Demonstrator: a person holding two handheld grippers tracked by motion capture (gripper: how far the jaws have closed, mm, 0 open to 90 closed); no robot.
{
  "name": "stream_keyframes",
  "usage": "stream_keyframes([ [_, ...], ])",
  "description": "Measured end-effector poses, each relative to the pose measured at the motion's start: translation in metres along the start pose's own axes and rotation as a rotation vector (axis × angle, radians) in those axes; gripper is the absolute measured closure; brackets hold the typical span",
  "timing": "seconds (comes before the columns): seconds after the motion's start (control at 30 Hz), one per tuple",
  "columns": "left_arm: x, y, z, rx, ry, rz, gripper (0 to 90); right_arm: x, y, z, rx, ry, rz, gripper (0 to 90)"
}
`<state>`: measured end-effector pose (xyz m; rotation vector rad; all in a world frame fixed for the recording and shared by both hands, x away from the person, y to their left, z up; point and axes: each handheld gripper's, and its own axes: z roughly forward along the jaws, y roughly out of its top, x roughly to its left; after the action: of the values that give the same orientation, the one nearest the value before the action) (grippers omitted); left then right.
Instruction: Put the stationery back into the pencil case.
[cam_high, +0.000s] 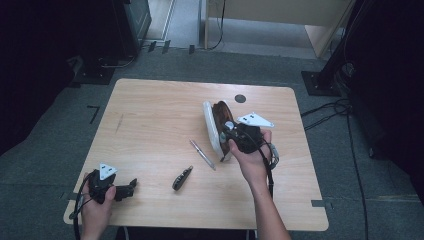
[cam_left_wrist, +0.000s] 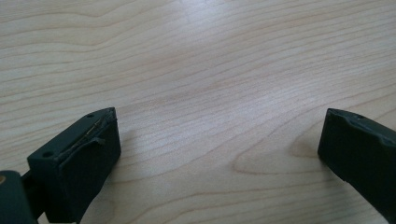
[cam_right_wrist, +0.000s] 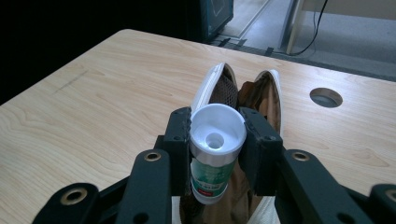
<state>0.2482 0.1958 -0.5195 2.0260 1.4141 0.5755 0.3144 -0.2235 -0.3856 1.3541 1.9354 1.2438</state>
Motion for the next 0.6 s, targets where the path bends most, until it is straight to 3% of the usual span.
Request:
stream_keyframes([
  [0.33,0.0,0.0,0.0,0.0,0.0,0.0,0.0,-0.001,0.003,0.005,0.013,-0.011,-0.008,66.1],
  [0.6,0.0,0.0,0.0,0.0,-0.001,-0.001,0.0,0.001,0.002,0.018,0.041,-0.054,-0.039,66.1],
])
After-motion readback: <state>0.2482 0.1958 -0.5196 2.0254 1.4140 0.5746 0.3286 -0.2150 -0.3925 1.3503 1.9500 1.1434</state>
